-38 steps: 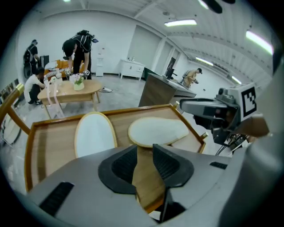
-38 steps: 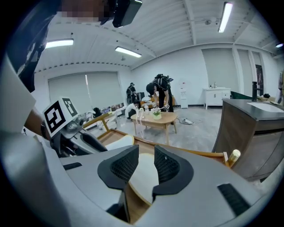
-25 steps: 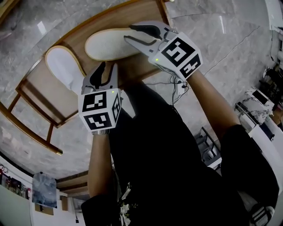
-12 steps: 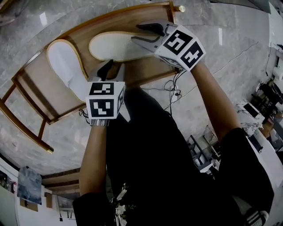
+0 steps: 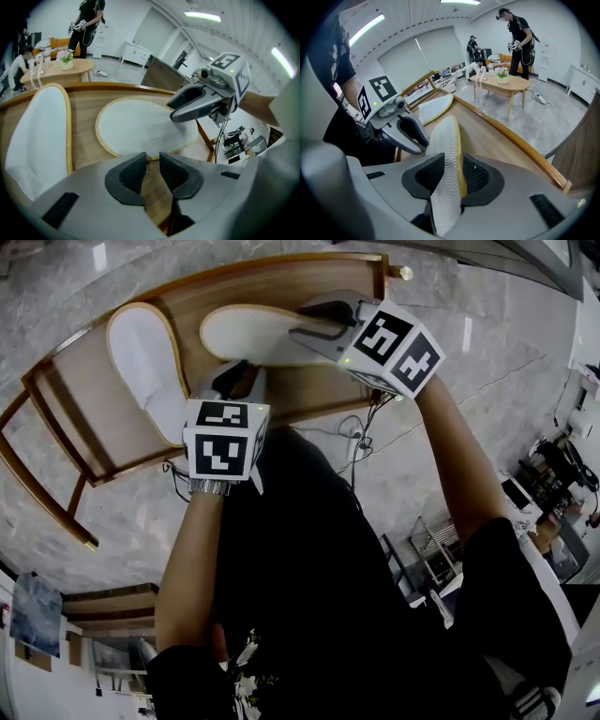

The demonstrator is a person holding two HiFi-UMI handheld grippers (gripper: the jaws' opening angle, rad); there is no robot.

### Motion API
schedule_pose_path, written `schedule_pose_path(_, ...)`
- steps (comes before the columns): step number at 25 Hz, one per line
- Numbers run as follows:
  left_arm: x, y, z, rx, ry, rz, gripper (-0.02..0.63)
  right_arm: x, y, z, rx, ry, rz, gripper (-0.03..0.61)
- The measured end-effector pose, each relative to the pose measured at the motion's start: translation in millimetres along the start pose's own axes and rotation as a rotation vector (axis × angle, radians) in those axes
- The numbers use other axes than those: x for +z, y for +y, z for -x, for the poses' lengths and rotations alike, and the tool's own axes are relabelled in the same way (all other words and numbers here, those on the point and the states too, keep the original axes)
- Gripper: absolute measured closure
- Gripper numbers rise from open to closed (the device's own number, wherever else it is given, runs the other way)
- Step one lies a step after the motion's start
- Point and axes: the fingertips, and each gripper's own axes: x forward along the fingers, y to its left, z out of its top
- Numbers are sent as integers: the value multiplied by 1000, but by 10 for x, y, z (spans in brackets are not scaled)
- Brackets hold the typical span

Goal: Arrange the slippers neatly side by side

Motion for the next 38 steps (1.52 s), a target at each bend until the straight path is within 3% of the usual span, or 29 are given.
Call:
schedule_pose_path(5, -16, 0, -12, 4, -29, 12, 532, -31, 16, 41, -14, -5, -51, 487)
schedule_pose_path(12, 21, -55, -3, -48, -49, 39, 510, -13, 166, 250, -90, -64, -151, 522)
schedule_pose_path(21, 380, -207, -124, -159, -91, -3, 508, -102, 94, 603, -403, -340, -570, 549)
schedule_pose_path(27, 370, -497, -277, -248, -50, -88, 509, -268, 68, 843, -593, -437, -722, 552)
schedule_pose_path(33, 293, -585, -208, -319, -78, -89, 509, -336, 57, 903, -705, -472, -760, 550)
schedule_pose_path(38, 207, -425, -22, -365, -98, 18, 510, -234, 128, 850, -735, -477, -727, 551)
